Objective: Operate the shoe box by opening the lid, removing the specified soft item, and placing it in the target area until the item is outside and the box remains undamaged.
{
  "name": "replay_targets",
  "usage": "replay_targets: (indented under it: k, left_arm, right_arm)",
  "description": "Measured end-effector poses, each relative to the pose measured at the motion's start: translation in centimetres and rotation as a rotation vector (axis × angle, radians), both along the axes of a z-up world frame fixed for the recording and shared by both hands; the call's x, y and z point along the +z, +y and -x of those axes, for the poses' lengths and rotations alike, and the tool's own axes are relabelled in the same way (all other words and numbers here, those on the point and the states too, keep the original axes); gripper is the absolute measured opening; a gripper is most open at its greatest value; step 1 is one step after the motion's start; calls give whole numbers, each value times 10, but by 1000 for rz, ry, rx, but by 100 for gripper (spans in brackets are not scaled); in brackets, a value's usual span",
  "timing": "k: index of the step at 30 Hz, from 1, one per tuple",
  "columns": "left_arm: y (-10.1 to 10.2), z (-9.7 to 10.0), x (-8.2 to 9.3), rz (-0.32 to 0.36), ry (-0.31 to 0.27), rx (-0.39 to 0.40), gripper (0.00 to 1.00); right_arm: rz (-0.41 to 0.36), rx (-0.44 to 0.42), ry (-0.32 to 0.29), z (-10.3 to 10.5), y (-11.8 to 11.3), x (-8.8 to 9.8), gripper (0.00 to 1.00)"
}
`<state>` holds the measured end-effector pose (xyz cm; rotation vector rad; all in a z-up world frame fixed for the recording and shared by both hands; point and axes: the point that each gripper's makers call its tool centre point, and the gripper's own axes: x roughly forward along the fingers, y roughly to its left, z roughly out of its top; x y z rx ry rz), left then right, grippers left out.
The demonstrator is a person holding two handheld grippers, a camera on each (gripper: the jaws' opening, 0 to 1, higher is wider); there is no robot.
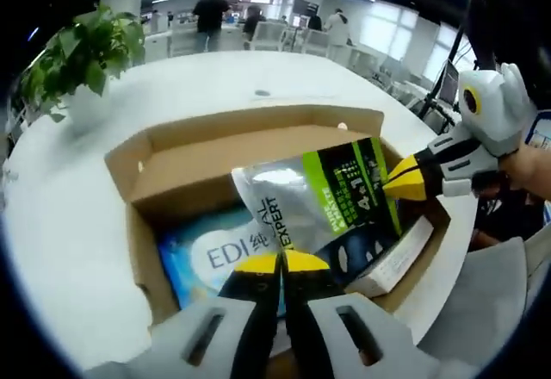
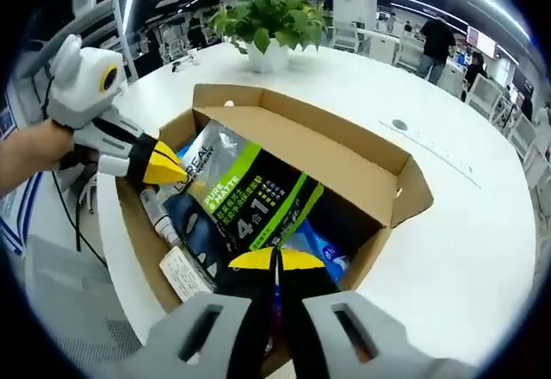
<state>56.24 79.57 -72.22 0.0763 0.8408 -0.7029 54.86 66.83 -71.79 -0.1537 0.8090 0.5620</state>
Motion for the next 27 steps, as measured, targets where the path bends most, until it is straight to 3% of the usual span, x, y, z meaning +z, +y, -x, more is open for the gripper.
replay_targets:
  k: [7,14,27]
  left_arm:
    - [-17,2,22,20,-34,-17,0]
    - [-50,7,44,48,-61,-54,0]
    - [-114,15,50,87,-46,-124,0]
  right_arm:
    - [-38,-42,-22,-2,-18,24,0]
    - [-39,-77,-37,1,-47,42,0]
    - [17,-136,-18,13,-111,51,0]
